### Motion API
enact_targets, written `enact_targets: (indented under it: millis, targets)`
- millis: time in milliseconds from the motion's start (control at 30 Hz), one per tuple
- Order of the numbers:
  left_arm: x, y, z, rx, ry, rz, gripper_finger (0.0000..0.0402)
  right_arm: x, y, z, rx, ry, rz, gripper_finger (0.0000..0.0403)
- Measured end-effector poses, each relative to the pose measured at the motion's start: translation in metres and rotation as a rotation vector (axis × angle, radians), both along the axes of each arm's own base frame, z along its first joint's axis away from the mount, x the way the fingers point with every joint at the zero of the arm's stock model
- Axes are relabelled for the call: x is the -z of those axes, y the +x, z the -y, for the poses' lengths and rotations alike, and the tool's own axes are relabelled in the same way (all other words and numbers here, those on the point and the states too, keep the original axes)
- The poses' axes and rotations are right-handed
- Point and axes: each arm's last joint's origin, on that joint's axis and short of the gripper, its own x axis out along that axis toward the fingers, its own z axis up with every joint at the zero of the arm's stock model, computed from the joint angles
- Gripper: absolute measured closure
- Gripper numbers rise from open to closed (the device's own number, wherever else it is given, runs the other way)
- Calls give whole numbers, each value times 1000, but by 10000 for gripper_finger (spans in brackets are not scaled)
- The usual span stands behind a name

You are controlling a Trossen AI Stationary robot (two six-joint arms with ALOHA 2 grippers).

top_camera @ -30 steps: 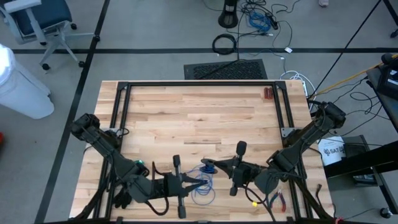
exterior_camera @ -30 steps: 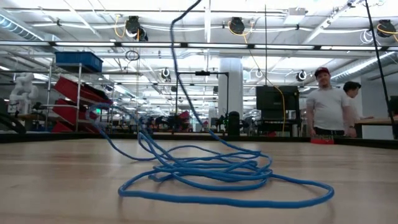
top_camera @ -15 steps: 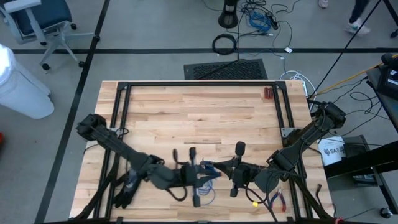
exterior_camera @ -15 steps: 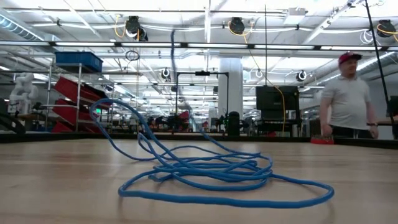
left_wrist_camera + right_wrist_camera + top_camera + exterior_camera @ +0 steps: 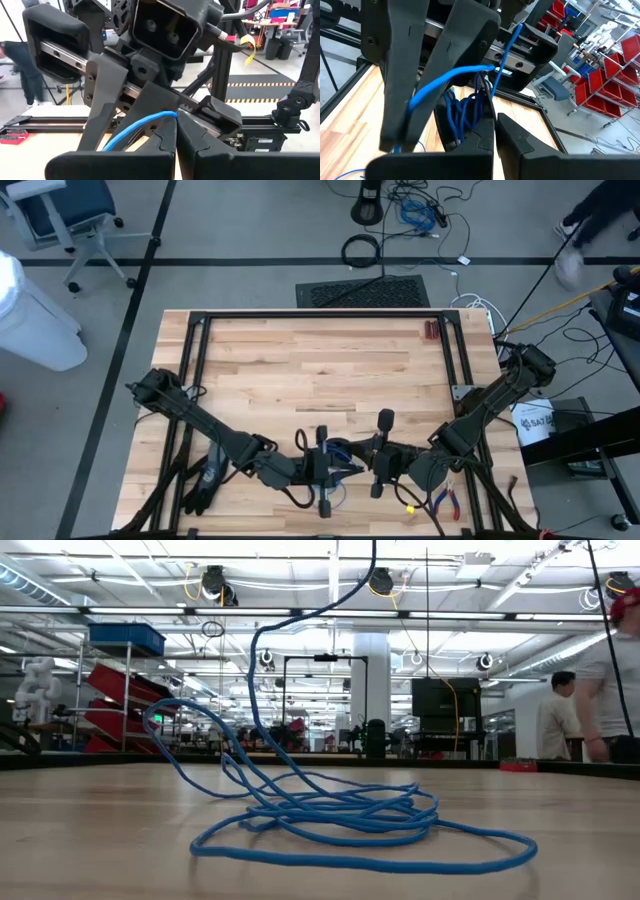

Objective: Coil cords
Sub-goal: Coil the blue wire onto the spool

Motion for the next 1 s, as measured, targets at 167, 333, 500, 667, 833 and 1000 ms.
enact_targets:
  millis: [167, 333, 500, 667, 833, 1000]
  targets:
    - [-4, -1, 3, 8, 0, 38, 400, -1, 0, 0, 8, 13, 10, 403]
    - [-4, -4, 7, 16, 1, 37, 400, -1, 0, 1, 30, 9, 14, 403]
    - [-1, -9, 15, -6, 11, 22, 400, -5, 0, 2, 74, 19, 42, 403]
    - [-2, -13, 20, -44, 9, 30, 400, -4, -1, 2, 71, 14, 36, 403]
    - [-2, -13, 19, -73, 8, 30, 400, -4, 0, 2, 63, 17, 37, 403]
    - [2, -7, 7, -150, -29, -1, 400, -5, 0, 1, 68, 22, 48, 403]
